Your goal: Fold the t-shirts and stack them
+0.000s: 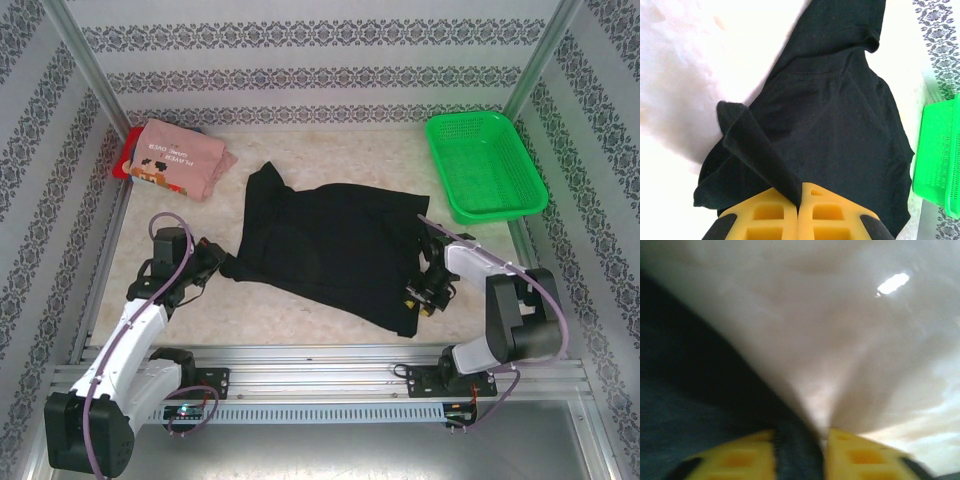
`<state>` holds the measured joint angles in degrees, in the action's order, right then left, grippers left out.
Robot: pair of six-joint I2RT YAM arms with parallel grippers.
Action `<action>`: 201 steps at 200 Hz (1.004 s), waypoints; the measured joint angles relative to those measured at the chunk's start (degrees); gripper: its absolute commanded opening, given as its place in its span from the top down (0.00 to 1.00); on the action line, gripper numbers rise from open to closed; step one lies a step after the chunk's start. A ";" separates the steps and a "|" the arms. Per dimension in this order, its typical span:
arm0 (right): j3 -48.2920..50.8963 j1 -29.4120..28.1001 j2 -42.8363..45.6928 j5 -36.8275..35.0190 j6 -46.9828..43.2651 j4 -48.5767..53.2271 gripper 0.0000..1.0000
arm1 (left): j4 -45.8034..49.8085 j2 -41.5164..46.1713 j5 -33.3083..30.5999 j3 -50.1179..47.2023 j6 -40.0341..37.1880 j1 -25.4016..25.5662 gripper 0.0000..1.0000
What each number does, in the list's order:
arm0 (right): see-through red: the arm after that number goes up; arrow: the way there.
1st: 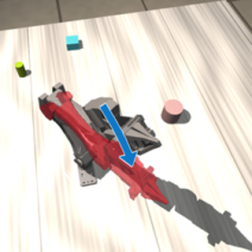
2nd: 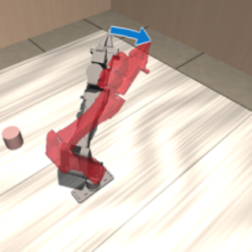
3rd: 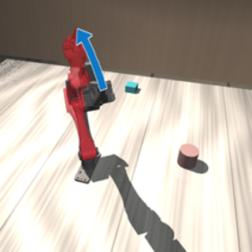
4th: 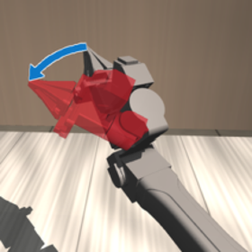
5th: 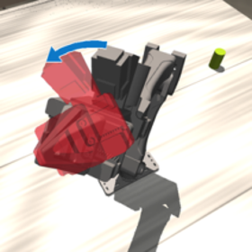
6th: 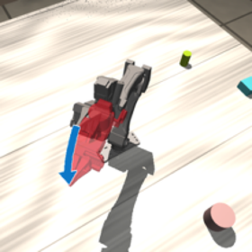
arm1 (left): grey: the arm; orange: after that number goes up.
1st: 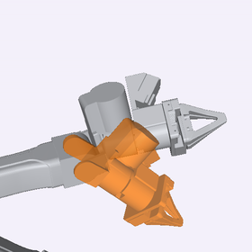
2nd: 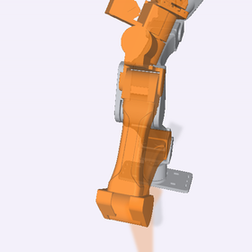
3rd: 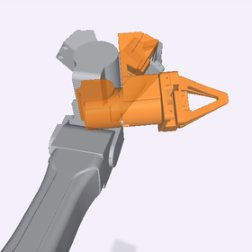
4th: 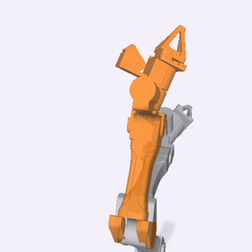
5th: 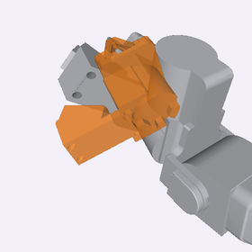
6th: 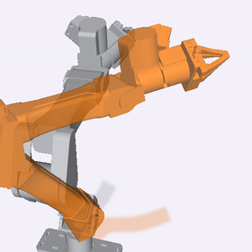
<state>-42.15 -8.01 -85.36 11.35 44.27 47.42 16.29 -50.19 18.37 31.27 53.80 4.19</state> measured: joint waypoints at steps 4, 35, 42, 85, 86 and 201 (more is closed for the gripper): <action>-0.48 -0.17 -0.46 0.04 0.31 -0.59 0.94 | 0.02 0.00 0.04 0.09 -0.07 0.00 1.00; -6.12 -0.72 -0.28 -1.81 -2.47 -4.70 1.00 | 0.15 -0.17 1.11 1.79 -1.07 0.00 1.00; -7.67 -0.52 0.50 -2.40 -3.28 -4.42 1.00 | 0.11 -0.20 1.31 2.23 -1.16 0.00 1.00; -17.94 2.19 7.08 -8.76 -11.26 3.17 1.00 | -1.90 -1.27 4.09 2.84 -1.22 0.96 1.00; -18.18 2.23 7.15 -8.96 -11.47 3.48 1.00 | -2.03 -1.36 4.13 2.84 -1.22 1.01 1.00; -34.10 -24.48 -21.70 -32.20 -18.91 14.86 0.98 | -5.60 -7.10 4.44 0.76 -1.05 8.90 1.00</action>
<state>-76.25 -32.49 -107.07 -20.84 25.36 62.28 10.70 -57.30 22.81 32.03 52.75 13.08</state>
